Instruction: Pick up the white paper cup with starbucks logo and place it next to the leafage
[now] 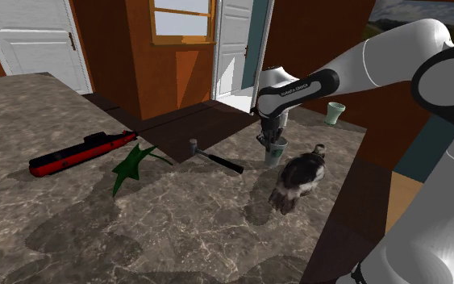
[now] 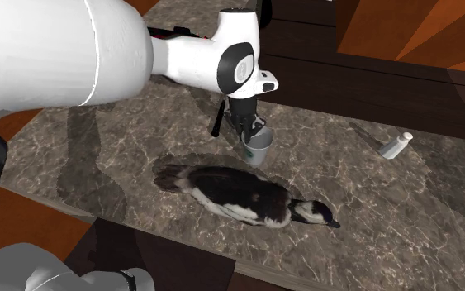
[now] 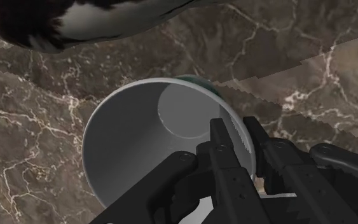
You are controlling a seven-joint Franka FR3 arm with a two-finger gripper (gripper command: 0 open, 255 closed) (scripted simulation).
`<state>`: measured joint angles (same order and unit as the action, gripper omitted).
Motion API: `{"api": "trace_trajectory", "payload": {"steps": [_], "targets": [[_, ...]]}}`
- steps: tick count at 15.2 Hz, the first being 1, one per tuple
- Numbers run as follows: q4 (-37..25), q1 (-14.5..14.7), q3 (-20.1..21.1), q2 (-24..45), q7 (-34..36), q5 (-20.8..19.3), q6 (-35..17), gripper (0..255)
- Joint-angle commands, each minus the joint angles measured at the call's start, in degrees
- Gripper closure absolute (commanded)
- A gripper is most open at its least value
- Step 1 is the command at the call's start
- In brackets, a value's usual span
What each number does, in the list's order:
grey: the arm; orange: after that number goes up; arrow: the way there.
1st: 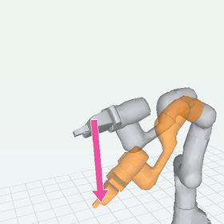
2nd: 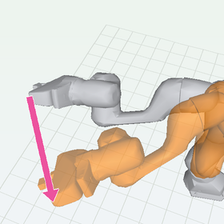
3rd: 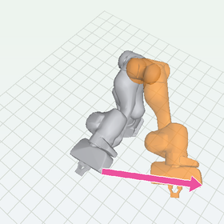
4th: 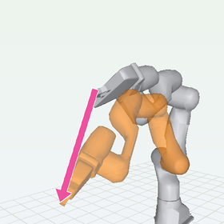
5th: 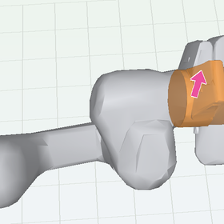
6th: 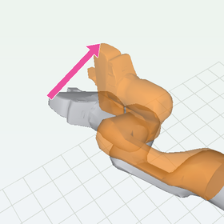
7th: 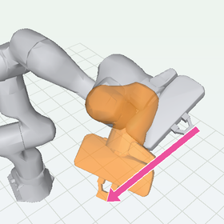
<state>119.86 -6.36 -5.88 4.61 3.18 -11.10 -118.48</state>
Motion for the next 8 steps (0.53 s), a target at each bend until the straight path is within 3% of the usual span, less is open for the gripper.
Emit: {"api": "trace_trajectory", "payload": {"steps": [1, 8], "targets": [[-0.6, 0.0, 0.0, -0.9, -0.2, 0.0, 1.5, 255], [-3.7, 0.1, 0.1, -2.9, -1.0, 0.3, 6.5, 255]]}}
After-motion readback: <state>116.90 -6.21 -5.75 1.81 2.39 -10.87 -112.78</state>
